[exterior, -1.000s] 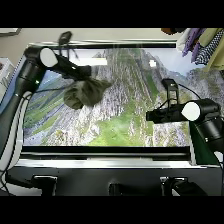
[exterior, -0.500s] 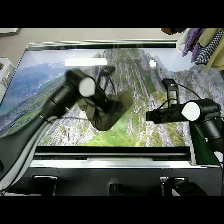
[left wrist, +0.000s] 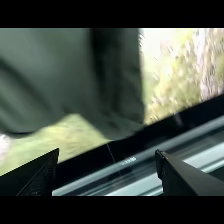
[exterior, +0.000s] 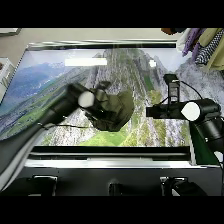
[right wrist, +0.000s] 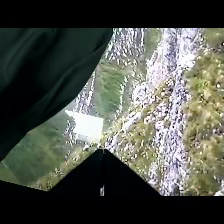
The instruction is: Fold the clothes and pants, and hang the long-sleeved shirts on hangers.
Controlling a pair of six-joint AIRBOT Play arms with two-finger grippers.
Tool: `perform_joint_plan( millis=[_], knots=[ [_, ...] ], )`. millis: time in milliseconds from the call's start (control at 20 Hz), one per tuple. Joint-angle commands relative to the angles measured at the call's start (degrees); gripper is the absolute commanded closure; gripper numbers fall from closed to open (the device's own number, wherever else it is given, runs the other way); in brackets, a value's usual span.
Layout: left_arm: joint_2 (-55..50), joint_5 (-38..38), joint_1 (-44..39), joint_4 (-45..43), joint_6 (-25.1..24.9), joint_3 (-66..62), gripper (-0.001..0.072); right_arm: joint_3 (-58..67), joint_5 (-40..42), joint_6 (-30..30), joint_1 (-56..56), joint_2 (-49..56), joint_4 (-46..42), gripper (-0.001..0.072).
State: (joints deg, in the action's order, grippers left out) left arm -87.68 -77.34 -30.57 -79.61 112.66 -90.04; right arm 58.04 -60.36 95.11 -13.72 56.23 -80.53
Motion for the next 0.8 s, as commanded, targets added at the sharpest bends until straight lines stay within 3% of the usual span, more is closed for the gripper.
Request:
perform_joint_plan(
  millis=[0,150,250,350,400,450,500,600,650,750],
  knots=[
    [7.2,-1.0,9.0,-0.1,-0.8,0.5,-0.0011,0.0,4.0,0.0,-0.1,0.0,0.0,0.0682],
    [11.4,-1.6,16.9,-0.1,-2.4,0.5,-0.0011,0.0,6.2,0.4,-0.1,0.0,0.7,0.0682],
    [12.3,-1.8,20.9,-0.1,-2.3,0.5,-0.0011,0.1,6.2,3.9,-0.1,0.0,3.5,0.068],
    [12.3,-1.7,23.7,-0.1,-2.3,0.5,-0.0011,0.1,7.0,18.6,1.2,0.8,2.9,0.0651],
    [12.3,-1.7,24.6,-0.1,-2.3,0.5,-0.0011,0.1,7.3,24.8,3.3,1.9,3.7,0.0531],
    [12.2,-1.7,25.3,-0.1,-2.3,0.5,-0.0011,0.1,8.5,26.8,6.4,3.8,7.8,0.0382],
    [12.0,-1.6,25.8,-0.1,-2.3,0.5,-0.0011,0.1,10.4,22.7,10.1,6.3,16.0,0.0314],
    [11.3,-1.3,26.5,-0.1,-2.3,0.5,-0.0013,0.3,13.0,5.1,15.7,12.5,37.5,0.0314],
    [10.8,-1.3,27.0,-0.1,-2.3,0.5,-0.0013,1.3,12.8,-3.0,17.2,16.0,44.1,0.0314],
    [9.4,-1.3,28.4,-0.1,-2.3,0.5,-0.0013,4.1,11.6,-11.1,17.9,23.4,46.4,0.031]
  ],
)
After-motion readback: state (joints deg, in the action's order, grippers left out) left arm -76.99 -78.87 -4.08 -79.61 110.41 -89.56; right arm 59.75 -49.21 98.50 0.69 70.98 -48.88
